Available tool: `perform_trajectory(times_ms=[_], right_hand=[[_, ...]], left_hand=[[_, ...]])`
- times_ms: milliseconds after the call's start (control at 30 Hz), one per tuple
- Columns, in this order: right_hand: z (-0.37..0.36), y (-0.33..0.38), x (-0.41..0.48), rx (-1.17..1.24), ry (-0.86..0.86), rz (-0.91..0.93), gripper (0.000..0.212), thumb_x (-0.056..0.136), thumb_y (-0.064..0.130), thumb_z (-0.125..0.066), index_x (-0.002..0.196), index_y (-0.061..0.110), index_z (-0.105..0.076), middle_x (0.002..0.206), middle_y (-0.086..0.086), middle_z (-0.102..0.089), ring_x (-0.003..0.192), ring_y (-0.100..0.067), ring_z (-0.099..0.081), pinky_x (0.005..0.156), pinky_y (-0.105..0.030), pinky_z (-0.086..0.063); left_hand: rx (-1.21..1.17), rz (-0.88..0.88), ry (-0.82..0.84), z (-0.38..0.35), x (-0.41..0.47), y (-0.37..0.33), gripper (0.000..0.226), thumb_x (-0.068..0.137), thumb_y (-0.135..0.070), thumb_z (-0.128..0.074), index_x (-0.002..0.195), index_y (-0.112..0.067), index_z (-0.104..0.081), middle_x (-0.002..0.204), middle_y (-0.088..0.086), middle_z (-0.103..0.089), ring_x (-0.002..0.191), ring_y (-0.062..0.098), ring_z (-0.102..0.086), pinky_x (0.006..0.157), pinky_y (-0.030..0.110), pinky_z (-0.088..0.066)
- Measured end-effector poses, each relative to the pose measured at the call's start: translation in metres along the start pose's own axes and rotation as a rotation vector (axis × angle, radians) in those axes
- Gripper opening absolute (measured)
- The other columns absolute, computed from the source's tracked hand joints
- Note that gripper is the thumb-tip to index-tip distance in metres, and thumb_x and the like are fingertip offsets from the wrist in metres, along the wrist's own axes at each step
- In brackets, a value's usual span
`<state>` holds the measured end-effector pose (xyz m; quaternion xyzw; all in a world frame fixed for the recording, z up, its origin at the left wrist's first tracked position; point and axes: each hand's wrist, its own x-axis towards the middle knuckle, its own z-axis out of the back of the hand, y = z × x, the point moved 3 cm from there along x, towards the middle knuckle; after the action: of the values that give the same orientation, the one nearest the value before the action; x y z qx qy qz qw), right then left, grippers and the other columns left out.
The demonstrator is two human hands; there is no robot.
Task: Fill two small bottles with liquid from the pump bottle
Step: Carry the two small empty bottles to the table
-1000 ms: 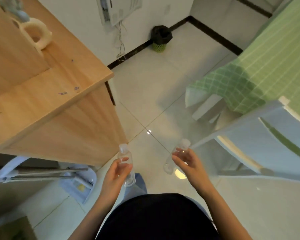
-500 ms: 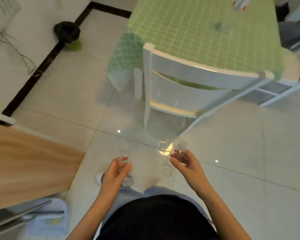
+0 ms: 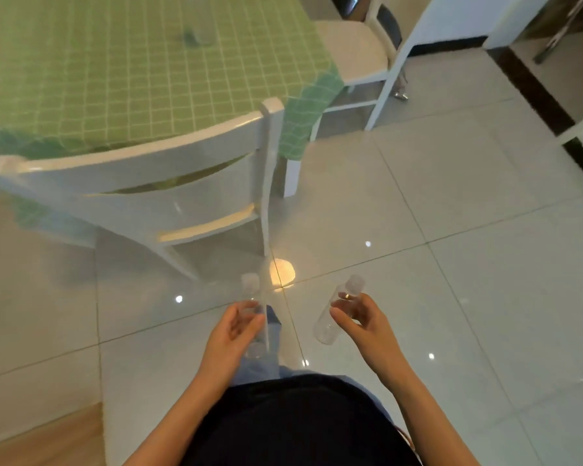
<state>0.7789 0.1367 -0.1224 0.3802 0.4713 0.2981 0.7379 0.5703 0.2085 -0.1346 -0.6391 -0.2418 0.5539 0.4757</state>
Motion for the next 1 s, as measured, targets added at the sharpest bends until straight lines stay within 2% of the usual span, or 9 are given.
perform_trajectory(times_ms=[67,167,367,533,667,767,1000], right_hand=[[0.01,0.001,0.007,0.048,-0.057,-0.02,0.025,0.09,0.023,-0.062,0.114,0.023,-0.053,0.108,0.008,-0.063,0.097,0.002,-0.058,0.067,0.001,-0.045],[0.026,0.004,0.022,0.108,-0.141,-0.046,0.021,0.09,0.022,-0.062,0.108,0.028,-0.052,0.105,0.009,-0.063,0.096,0.002,-0.059,0.066,0.001,-0.045],[0.06,0.02,0.06,0.157,-0.291,-0.098,0.024,0.091,0.022,-0.062,0.114,0.022,-0.053,0.109,0.008,-0.062,0.098,0.002,-0.057,0.067,0.0,-0.047],[0.088,0.037,0.091,0.198,-0.387,-0.112,0.019,0.09,0.023,-0.062,0.1,0.035,-0.051,0.102,0.019,-0.06,0.093,0.006,-0.057,0.064,0.001,-0.045],[0.106,0.045,0.114,0.23,-0.434,-0.123,0.02,0.09,0.021,-0.064,0.098,0.034,-0.052,0.103,0.012,-0.063,0.095,0.003,-0.06,0.067,-0.003,-0.048],[0.124,0.05,0.137,0.232,-0.437,-0.129,0.021,0.09,0.021,-0.063,0.097,0.036,-0.05,0.101,0.016,-0.062,0.093,0.003,-0.059,0.068,-0.006,-0.049],[0.187,0.054,0.212,0.248,-0.359,-0.108,0.018,0.089,0.016,-0.065,0.098,0.029,-0.057,0.102,0.007,-0.068,0.095,-0.001,-0.064,0.074,-0.006,-0.05]], left_hand=[[0.043,-0.015,0.053,-0.012,0.018,-0.013,0.02,0.089,-0.012,-0.058,0.107,-0.019,-0.058,0.095,-0.002,-0.066,0.09,0.008,-0.063,0.068,0.007,-0.049],[0.113,-0.042,0.143,-0.031,0.049,-0.032,0.021,0.089,-0.011,-0.058,0.109,-0.018,-0.057,0.094,-0.002,-0.066,0.092,0.009,-0.063,0.073,0.014,-0.051],[0.129,-0.007,0.297,-0.068,0.118,-0.068,0.02,0.089,-0.014,-0.057,0.108,-0.022,-0.056,0.1,-0.001,-0.064,0.096,0.013,-0.062,0.078,0.019,-0.049],[0.142,-0.025,0.402,-0.103,0.171,-0.102,0.018,0.089,-0.009,-0.057,0.103,-0.022,-0.057,0.093,0.005,-0.064,0.09,0.018,-0.062,0.076,0.02,-0.05],[0.158,-0.039,0.429,-0.124,0.201,-0.121,0.018,0.089,-0.01,-0.058,0.101,-0.024,-0.058,0.098,0.012,-0.064,0.094,0.022,-0.061,0.08,0.023,-0.049],[0.168,-0.024,0.433,-0.139,0.22,-0.13,0.018,0.089,-0.014,-0.058,0.103,-0.026,-0.058,0.102,0.011,-0.064,0.098,0.02,-0.062,0.08,0.022,-0.048],[0.147,0.009,0.334,-0.188,0.269,-0.147,0.018,0.088,-0.014,-0.059,0.104,-0.021,-0.059,0.104,0.016,-0.064,0.1,0.026,-0.061,0.082,0.026,-0.046]])
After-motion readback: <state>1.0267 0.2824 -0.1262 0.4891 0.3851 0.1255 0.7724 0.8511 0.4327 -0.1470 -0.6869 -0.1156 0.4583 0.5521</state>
